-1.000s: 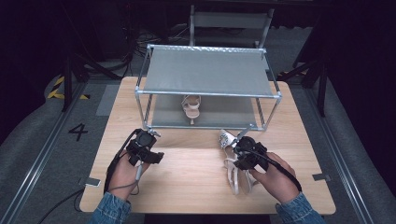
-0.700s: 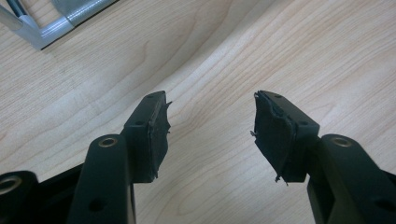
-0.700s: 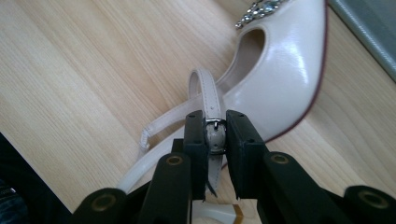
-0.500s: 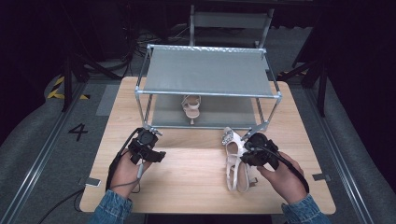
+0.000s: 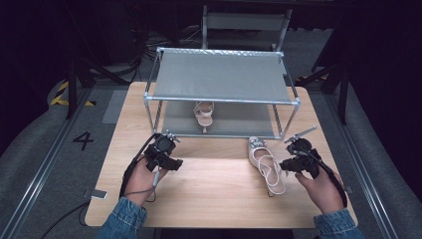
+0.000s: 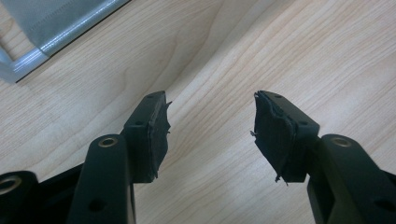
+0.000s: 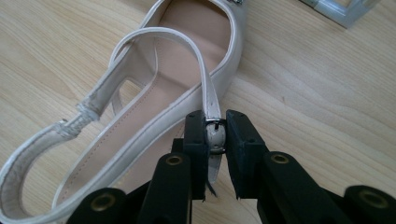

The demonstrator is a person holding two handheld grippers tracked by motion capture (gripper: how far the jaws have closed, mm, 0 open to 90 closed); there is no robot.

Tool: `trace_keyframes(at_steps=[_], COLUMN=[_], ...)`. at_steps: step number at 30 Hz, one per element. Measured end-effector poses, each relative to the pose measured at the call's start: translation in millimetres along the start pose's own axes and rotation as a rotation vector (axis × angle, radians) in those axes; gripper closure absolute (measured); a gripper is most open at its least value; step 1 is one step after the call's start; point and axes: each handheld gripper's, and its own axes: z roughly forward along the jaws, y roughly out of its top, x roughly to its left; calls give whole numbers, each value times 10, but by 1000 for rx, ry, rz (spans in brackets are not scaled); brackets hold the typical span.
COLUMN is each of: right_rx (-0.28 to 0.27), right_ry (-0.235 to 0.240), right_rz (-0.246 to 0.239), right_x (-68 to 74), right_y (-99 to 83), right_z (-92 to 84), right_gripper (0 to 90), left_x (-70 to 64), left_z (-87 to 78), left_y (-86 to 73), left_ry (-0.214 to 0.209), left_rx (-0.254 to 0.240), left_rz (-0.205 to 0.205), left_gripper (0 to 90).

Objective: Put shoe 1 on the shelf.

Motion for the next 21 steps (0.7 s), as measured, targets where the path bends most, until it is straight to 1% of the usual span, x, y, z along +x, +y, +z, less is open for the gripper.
trace_keyframes(at_steps=[2, 4, 5, 6, 7, 10, 13, 15, 16, 17, 18, 20, 21], right_rx=[-5, -5, 5, 12, 13, 2, -19, -33, -32, -35, -36, -32, -31], right_ry=[8, -2, -10, -29, -34, -32, -20, -17, -5, 4, 11, 35, 39], right_rz=[-1, -13, -15, -19, -19, -19, -21, -34, -34, -42, -45, -53, -66], right_x=[-6, 9, 21, 34, 40, 72, 131, 182, 219, 250, 273, 332, 363], right_y=[-9, -8, -6, -5, -5, 8, 32, 50, 65, 77, 88, 117, 133], right_z=[-14, -10, -8, -13, -21, -102, -200, -245, -265, -269, -271, -251, -229], right_gripper=[785, 779, 762, 721, 713, 641, 586, 554, 539, 526, 514, 488, 482], left_x=[0, 3, 4, 5, 10, 20, 31, 38, 41, 48, 49, 55, 55], left_z=[11, 14, 12, 11, 5, 2, -4, -13, -16, -20, -24, -33, -39], left_y=[8, 10, 10, 9, 7, -3, -21, -37, -46, -51, -59, -73, -84], left_ry=[-1, -1, -1, -3, -1, -2, -1, -1, -2, 0, 1, 4, 6], left_rx=[-3, -3, -4, -5, -2, -4, 0, 1, 0, 1, -1, -3, 0], left_rz=[1, -1, -1, -1, 2, -3, -7, -11, -17, -12, -18, -18, -23], left_gripper=[447, 447, 447, 447, 447, 447, 446, 445, 445, 445, 445, 445, 445])
